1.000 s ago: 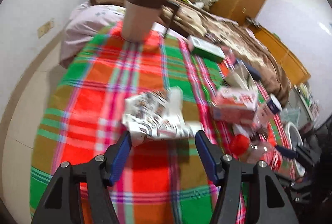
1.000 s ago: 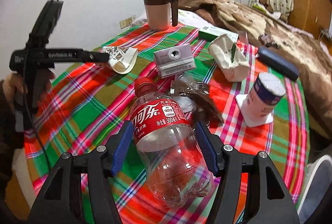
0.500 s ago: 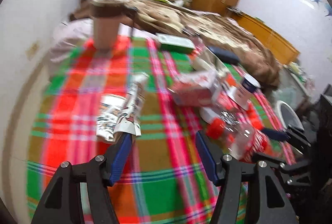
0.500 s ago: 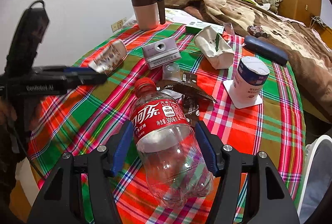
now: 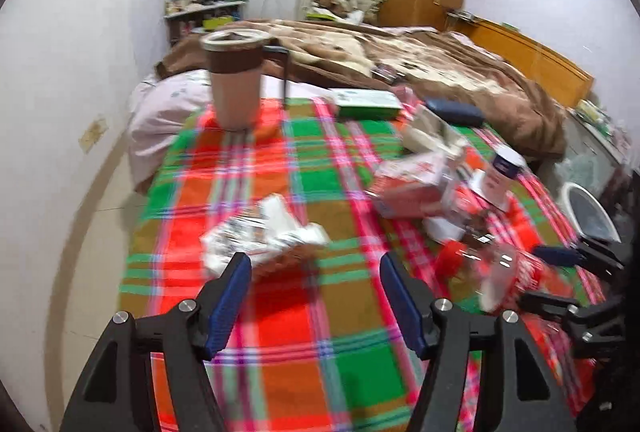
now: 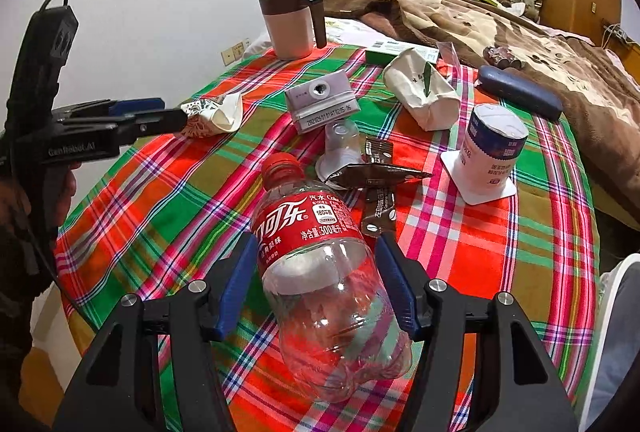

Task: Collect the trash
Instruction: 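Grasp the red-label cola bottle with the right tool while the left tool grasps the white patterned wrapper, then carry the wrapper and cola bottle over the white bin and open both tools, then move both tools back over the table toward the remaining items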

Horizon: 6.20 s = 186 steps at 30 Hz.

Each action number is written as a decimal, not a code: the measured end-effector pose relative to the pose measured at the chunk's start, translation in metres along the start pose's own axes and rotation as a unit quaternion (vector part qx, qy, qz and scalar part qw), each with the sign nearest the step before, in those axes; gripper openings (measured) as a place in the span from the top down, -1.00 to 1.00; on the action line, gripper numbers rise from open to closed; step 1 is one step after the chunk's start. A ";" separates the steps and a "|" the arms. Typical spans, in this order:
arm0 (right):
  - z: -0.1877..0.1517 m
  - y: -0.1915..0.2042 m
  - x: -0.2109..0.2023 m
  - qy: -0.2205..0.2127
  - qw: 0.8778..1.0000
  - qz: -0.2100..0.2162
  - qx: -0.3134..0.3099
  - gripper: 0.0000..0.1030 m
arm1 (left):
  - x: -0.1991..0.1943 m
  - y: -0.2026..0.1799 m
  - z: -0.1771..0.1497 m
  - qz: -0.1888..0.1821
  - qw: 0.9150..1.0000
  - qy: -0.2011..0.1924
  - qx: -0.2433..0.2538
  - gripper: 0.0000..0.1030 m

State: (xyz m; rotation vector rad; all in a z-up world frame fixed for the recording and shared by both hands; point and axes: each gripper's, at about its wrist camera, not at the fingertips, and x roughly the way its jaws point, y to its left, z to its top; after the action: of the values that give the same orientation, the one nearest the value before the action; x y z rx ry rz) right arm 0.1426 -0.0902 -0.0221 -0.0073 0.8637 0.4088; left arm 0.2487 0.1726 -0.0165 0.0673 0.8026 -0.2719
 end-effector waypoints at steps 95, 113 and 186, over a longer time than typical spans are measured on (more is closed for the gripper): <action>-0.098 -0.174 -0.154 -0.138 0.961 -0.147 0.191 -0.14 | -0.001 -0.344 -0.006 -0.195 0.970 0.053 0.132 0.27; -0.124 -0.246 -0.154 -0.095 0.934 -0.248 0.239 -0.14 | 0.054 -0.462 0.004 -0.274 0.945 0.094 0.156 0.26; -0.043 -0.117 -0.077 -0.092 0.983 -0.127 0.096 -0.16 | -0.004 -0.166 -0.009 -0.043 0.998 -0.026 -0.028 -0.22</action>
State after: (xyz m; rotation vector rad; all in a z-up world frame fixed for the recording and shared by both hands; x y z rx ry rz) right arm 0.1079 -0.2324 -0.0120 0.0962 0.7062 0.0833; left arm 0.1959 0.0147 -0.0129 -0.0263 0.7617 -0.3306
